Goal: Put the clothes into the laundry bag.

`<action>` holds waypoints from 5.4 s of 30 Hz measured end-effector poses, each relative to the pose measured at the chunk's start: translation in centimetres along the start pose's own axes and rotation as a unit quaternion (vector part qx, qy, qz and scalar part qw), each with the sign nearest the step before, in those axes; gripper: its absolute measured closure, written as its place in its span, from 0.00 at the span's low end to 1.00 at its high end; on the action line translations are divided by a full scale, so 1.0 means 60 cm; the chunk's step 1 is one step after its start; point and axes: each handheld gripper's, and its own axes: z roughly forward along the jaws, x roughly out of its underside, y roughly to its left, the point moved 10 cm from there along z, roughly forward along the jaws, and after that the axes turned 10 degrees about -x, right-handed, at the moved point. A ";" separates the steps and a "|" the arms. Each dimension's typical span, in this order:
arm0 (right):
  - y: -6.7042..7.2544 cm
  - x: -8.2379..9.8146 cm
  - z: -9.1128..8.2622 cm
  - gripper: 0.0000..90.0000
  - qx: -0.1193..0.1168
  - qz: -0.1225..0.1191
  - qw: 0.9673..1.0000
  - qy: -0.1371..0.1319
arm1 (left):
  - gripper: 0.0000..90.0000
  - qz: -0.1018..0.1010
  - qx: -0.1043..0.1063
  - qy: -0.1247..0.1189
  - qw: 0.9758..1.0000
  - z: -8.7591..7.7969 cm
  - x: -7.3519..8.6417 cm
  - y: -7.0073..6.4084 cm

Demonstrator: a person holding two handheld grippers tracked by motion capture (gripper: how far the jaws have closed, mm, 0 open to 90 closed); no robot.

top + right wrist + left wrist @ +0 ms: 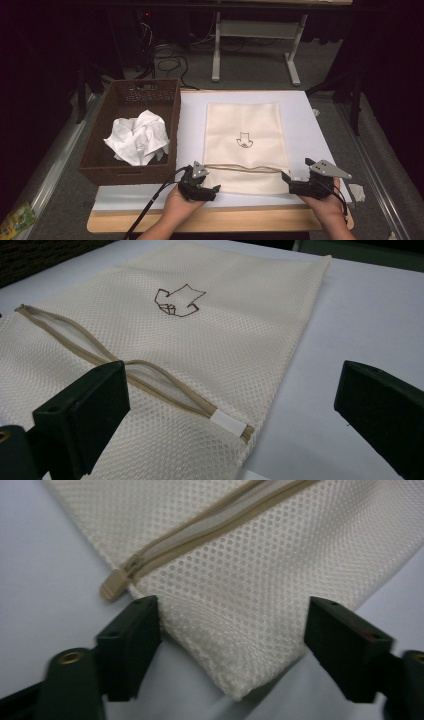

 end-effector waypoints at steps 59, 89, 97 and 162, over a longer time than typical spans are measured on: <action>-0.140 -0.025 0.192 0.97 0.045 0.058 0.989 0.126 | 0.44 0.026 0.012 -0.091 0.995 -0.057 -0.035 0.015; -0.138 0.032 -0.043 0.64 0.094 0.066 0.993 0.027 | 0.40 0.004 0.025 -0.046 0.999 0.000 -0.029 0.010; -0.119 0.037 -0.049 0.63 0.075 0.055 0.995 0.024 | 0.42 -0.004 0.016 -0.009 1.000 0.032 -0.032 0.004; 0.097 -0.043 0.045 0.47 -0.063 -0.013 0.998 0.013 | 0.73 0.012 0.022 -0.106 0.994 -0.020 -0.070 -0.020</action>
